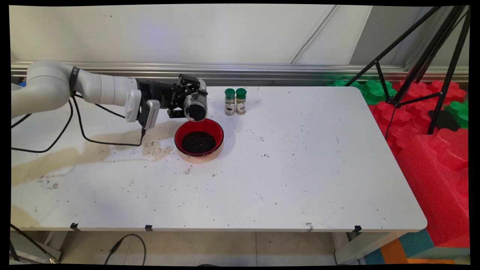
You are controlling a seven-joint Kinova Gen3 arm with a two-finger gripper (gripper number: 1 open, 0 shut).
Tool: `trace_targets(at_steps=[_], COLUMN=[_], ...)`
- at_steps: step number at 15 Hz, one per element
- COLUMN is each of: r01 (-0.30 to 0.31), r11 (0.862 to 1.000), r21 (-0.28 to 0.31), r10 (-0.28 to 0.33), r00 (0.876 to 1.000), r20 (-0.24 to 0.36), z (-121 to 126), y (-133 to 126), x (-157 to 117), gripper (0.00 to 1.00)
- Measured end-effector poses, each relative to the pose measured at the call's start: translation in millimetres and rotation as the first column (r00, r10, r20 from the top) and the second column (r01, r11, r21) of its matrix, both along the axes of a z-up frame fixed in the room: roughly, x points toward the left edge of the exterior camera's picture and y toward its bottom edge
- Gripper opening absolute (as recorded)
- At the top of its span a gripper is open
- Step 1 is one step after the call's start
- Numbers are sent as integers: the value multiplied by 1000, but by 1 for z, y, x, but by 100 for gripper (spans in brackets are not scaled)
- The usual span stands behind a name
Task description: Pour the black seasoning powder in the red bowl
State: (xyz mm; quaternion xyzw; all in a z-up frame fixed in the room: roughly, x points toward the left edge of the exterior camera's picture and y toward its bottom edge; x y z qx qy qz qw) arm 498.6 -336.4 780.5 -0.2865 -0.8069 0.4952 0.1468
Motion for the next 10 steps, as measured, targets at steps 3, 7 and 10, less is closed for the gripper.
trace_targets(at_steps=[3, 7, 10], r01=[-41, -92, -123], r11=[997, 983, 964], r21=[67, 161, 235], r10=[47, 124, 189], r00=[995, 972, 940], r20=[-86, -202, -284], z=[2, 5, 8], y=[0, -1, -3], x=[2, 5, 8], gripper=[0, 0, 0])
